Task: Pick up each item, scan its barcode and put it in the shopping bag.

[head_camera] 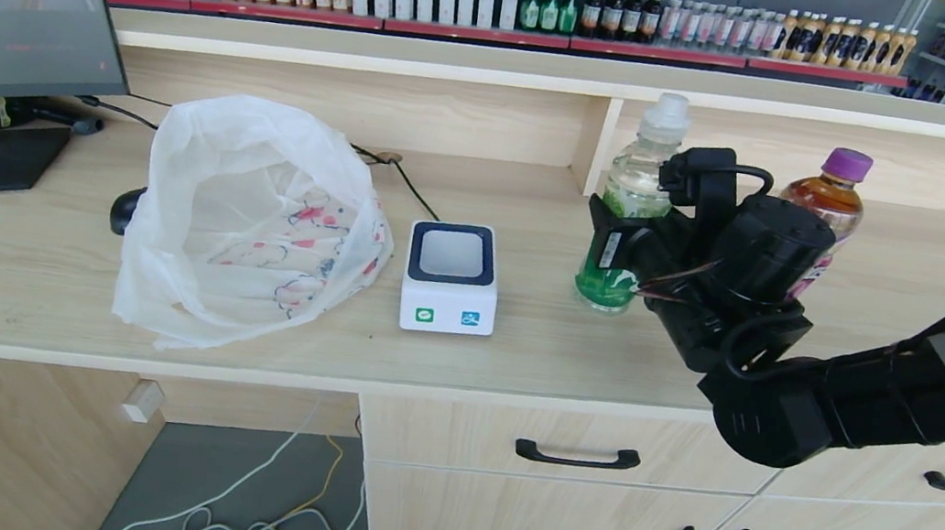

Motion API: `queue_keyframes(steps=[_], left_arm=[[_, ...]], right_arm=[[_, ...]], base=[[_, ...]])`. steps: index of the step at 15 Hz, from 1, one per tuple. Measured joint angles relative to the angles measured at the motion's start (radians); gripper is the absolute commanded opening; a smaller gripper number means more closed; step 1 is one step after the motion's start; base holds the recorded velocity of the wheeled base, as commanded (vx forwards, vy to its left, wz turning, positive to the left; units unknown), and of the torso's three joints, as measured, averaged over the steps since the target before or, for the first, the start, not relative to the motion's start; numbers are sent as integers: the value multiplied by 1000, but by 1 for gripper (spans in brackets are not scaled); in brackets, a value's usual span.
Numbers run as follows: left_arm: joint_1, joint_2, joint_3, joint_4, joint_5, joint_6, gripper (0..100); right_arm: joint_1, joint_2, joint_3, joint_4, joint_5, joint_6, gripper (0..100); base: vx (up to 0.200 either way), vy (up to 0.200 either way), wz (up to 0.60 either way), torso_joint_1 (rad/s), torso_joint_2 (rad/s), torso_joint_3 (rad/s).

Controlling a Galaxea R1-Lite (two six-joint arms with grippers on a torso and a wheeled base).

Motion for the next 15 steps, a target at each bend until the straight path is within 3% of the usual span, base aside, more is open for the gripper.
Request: queue_keyframes(steps=[9,15], left_arm=[[0,0,0,0,0,0,100],[0,0,0,0,1,0,100]], right_arm=[[-8,-40,11,0,10,5,0],[29,-223,180,0,31,1,0]], base=[[0,0,0,0,0,0],[0,0,0,0,0,0]])
